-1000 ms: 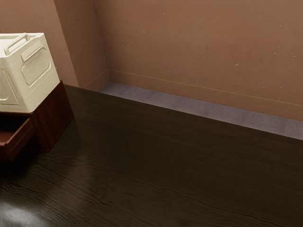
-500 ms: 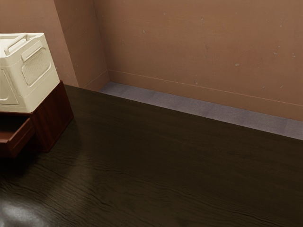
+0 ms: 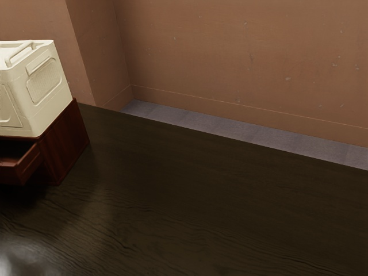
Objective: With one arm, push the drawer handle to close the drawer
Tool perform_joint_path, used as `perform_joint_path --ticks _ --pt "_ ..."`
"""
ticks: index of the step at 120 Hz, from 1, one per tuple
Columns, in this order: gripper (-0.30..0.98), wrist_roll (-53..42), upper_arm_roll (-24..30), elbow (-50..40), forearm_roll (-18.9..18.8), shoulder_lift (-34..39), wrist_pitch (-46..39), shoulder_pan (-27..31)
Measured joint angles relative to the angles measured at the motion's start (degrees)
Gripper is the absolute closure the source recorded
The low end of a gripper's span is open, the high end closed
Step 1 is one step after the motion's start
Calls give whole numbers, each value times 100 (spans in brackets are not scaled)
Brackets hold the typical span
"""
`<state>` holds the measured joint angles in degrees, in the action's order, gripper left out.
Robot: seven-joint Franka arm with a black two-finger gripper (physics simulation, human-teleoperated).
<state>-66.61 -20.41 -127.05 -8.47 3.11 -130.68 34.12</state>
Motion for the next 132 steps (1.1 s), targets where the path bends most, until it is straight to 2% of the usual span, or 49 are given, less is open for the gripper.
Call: perform_joint_path --ticks 88,132 --pt "80 -26 403 523 181 -559 6 169" --pt "79 -30 542 735 198 -832 -231 -28"
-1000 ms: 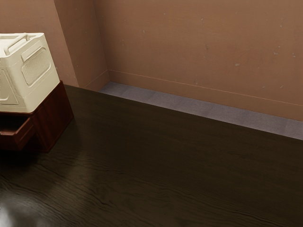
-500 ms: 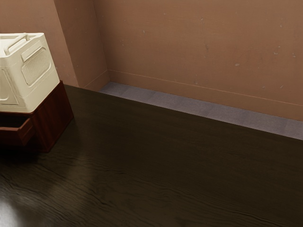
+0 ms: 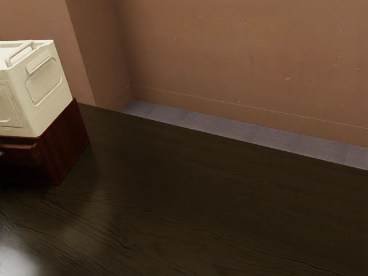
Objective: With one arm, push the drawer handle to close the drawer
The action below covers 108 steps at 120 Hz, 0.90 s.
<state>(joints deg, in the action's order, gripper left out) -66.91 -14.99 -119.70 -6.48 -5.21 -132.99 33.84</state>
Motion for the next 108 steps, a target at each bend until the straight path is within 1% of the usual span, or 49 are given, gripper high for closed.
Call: perform_joint_path --ticks 64,69,78,93,100,108 --pt "79 17 91 -101 12 -219 -1390 76" --pt "80 21 98 -113 14 -219 -1457 102" --pt "78 22 180 -322 -8 -4 -1518 168" --pt "78 22 232 -691 -59 715 -1143 67" --pt "79 22 246 -759 -87 1043 -698 51" --pt "79 21 302 -834 -110 1541 7 191"
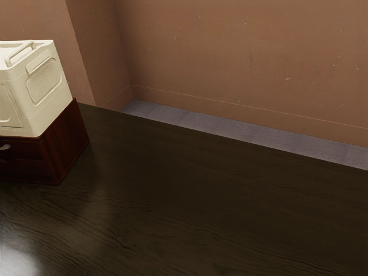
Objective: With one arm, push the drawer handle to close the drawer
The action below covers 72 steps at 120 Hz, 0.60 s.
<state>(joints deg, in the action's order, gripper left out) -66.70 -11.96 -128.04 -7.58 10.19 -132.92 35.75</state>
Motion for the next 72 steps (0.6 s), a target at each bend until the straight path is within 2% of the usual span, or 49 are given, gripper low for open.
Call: perform_joint_path --ticks 16,25,34,49,72 --pt "79 -5 167 -441 -44 1010 1391 249" --pt "76 2 360 -759 -51 1494 1912 634" --pt "60 12 778 -904 -55 1765 2304 1119" --pt "34 28 914 -941 -53 1853 2725 1276" --pt "14 25 882 -767 -56 1837 3159 1376"
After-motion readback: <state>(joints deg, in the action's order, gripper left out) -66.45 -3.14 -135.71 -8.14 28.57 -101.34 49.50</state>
